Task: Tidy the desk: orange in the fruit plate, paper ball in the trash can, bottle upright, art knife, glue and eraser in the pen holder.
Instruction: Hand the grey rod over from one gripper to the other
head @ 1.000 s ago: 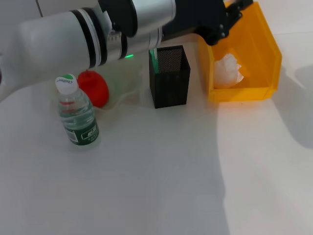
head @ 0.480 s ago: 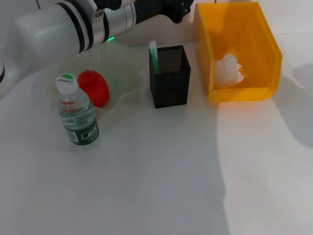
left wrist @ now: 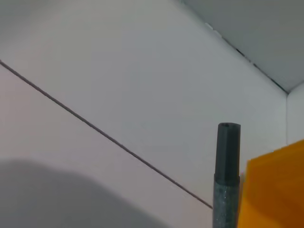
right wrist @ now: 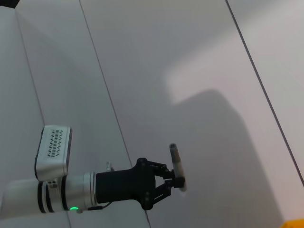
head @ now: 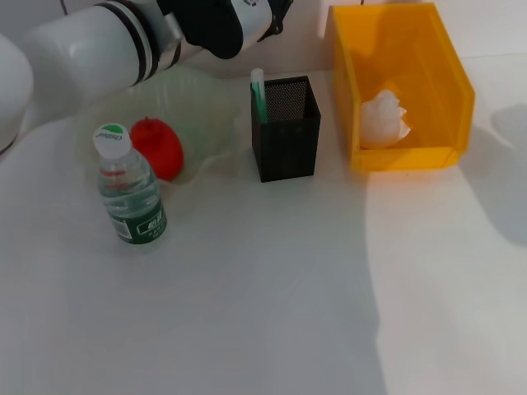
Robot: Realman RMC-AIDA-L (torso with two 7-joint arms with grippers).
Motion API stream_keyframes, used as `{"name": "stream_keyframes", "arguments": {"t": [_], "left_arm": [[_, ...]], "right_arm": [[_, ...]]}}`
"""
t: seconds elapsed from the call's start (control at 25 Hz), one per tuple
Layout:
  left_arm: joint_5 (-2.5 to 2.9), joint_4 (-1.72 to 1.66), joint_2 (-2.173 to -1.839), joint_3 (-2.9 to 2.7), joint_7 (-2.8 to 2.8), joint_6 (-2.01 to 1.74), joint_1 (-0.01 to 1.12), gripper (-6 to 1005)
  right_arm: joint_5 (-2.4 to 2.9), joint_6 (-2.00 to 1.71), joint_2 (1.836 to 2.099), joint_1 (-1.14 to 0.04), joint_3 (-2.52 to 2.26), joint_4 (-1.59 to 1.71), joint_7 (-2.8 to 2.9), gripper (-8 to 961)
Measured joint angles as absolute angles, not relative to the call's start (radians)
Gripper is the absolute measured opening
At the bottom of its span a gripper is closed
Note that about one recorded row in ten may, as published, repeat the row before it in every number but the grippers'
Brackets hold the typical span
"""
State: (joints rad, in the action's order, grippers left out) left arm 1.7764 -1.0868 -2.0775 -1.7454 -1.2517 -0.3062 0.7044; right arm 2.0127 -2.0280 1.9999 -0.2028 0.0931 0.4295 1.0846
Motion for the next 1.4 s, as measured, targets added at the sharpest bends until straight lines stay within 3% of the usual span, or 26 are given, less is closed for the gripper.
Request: {"name": "stream_keyframes", "arguments": {"t": [0.8, 1.12, 1.4], "left_arm": [[2.497, -1.132, -2.080, -1.870, -1.248, -0.092, 0.652, 139], [2.588, -1.098, -2.080, -1.866, -1.196, -0.014, 0.655, 139], [2.537, -1.017, -2.080, -1.895, -0.820, 0.215, 0.630, 139]], "right_arm": [[2.010, -2.017, 2.006, -0.212, 0.095, 0.423, 1.086, 623], [2.011, -1.987, 2.011, -0.226, 0.093, 0.414, 1.083, 623], [2.012, -1.996, 2.013, -0.237, 0.094, 0.413, 1.094, 623]]}}
